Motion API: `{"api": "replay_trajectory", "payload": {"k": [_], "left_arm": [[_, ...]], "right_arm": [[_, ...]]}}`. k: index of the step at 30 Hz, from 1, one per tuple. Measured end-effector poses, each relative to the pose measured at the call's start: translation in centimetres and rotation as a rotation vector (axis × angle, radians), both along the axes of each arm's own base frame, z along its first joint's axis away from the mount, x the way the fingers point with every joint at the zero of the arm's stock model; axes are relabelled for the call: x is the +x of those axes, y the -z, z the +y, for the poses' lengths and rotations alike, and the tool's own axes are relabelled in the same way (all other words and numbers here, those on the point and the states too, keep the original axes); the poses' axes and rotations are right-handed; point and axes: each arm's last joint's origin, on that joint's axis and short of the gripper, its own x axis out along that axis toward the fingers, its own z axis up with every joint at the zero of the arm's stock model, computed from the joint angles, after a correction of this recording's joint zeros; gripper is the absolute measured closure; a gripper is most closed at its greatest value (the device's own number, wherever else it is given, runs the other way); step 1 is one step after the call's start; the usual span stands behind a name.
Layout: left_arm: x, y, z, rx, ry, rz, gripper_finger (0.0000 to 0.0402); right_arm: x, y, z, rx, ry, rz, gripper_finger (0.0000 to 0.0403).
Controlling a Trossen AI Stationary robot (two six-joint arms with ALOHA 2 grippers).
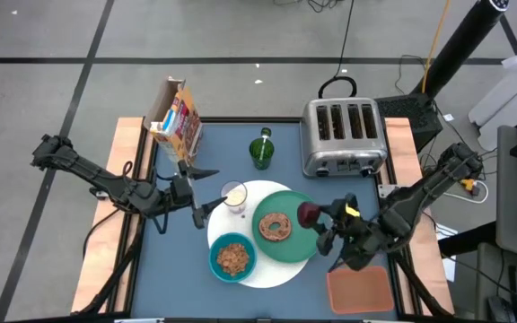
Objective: Arrange a breakfast setting
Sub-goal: Put the apple from the orange bin on the top of the white tablemat
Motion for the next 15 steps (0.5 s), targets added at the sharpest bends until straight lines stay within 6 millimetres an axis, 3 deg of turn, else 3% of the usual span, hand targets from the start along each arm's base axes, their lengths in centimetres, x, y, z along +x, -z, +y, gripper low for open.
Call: {"api": "replay_trajectory", "payload": {"k": [7,15], "left_arm": [[0.0,0.0,0.0,0.0,0.0,0.0,0.003],[0.0,0.0,0.0,0.0,0.0,0.0,0.003]], "right_arm": [[2.0,-1.0,-1.7,-0.276,-0.023,-0.008,0.0165],[4.3,-1.7,-4.0,-0.477,-0.063,0.064,0.0165]]}}
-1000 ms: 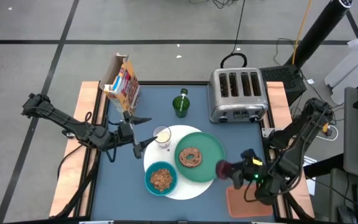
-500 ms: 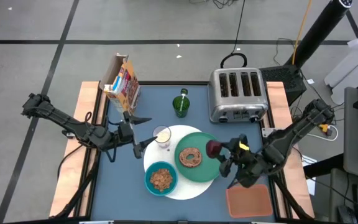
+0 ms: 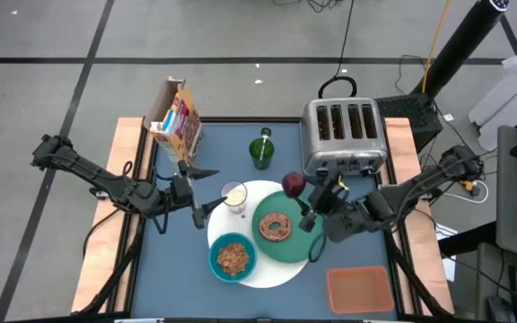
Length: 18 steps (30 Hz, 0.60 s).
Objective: Arrange a breakfast setting
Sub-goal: Put the apple from the orange bin on the top of the white tablemat
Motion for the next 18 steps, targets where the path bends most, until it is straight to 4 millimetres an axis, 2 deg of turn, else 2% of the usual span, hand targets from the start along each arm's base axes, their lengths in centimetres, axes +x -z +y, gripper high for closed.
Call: {"api": "replay_trajectory", "payload": {"k": [4,10,14,18], "left_arm": [[0.0,0.0,0.0,0.0,0.0,0.0,0.003],[0.0,0.0,0.0,0.0,0.0,0.0,0.003],[0.0,0.0,0.0,0.0,0.0,0.0,0.003],[0.0,0.0,0.0,0.0,0.0,0.0,0.003]], "right_arm": [[1.0,-0.4,-0.8,-0.058,-0.001,0.0,0.0165],[1.4,-0.2,-0.8,-0.107,-0.019,0.032,0.0165],[1.9,1.3,-1.0,-0.146,-0.036,0.001,0.0165],[2.3,3.6,-2.0,-0.205,-0.036,-0.08,0.0165]]}}
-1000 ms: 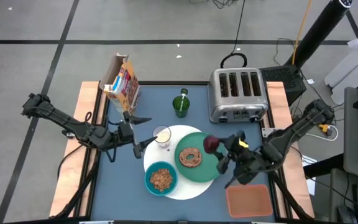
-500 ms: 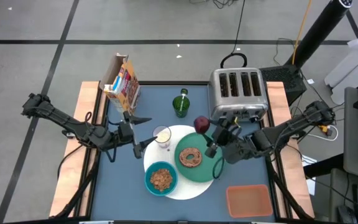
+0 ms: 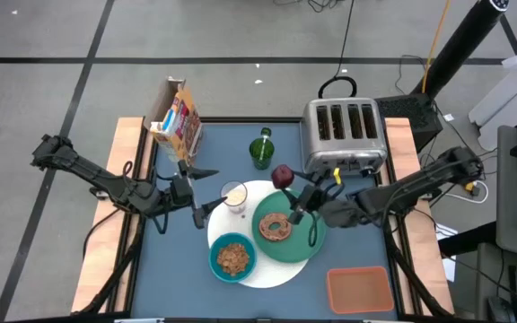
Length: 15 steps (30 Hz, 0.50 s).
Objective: Arrange a breakfast setting
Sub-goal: Put the apple from the orange bin on the top of the white tablemat
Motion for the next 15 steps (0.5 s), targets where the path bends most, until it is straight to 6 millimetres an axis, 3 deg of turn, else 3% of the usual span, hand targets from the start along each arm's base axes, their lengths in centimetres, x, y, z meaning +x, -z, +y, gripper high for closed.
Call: {"api": "replay_trajectory", "payload": {"k": [10,15], "left_arm": [[0.0,0.0,0.0,0.0,0.0,0.0,0.003],[0.0,0.0,0.0,0.0,0.0,0.0,0.003]], "right_arm": [[-2.4,6.1,-4.2,-0.011,-0.011,-0.202,0.0165],[-2.6,6.9,-5.2,0.005,-0.022,-0.193,0.0165]]}}
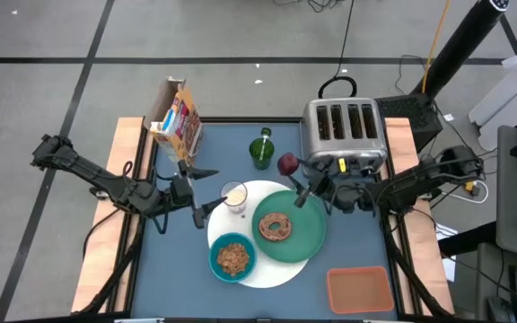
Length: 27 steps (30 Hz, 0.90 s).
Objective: Arrange a breakfast setting
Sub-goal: Put the apple from the orange bin on the top of the white tablemat
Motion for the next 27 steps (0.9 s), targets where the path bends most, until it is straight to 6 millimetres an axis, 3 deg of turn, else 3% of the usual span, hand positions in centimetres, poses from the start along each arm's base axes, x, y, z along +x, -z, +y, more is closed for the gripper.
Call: {"api": "replay_trajectory", "payload": {"k": [5,10,14,27], "left_arm": [[0.0,0.0,0.0,0.0,0.0,0.0,0.003],[0.0,0.0,0.0,0.0,0.0,0.0,0.003],[0.0,0.0,0.0,0.0,0.0,0.0,0.003],[0.0,0.0,0.0,0.0,-0.001,0.0,0.003]], "right_arm": [[1.0,-0.9,-0.1,-0.001,-0.09,-0.022,0.0165],[3.3,-0.6,-0.2,-0.041,-0.123,0.027,0.0165],[5.0,0.3,-0.9,-0.06,-0.096,0.071,0.0165],[6.6,4.4,-2.4,0.005,-0.111,0.136,0.0165]]}}
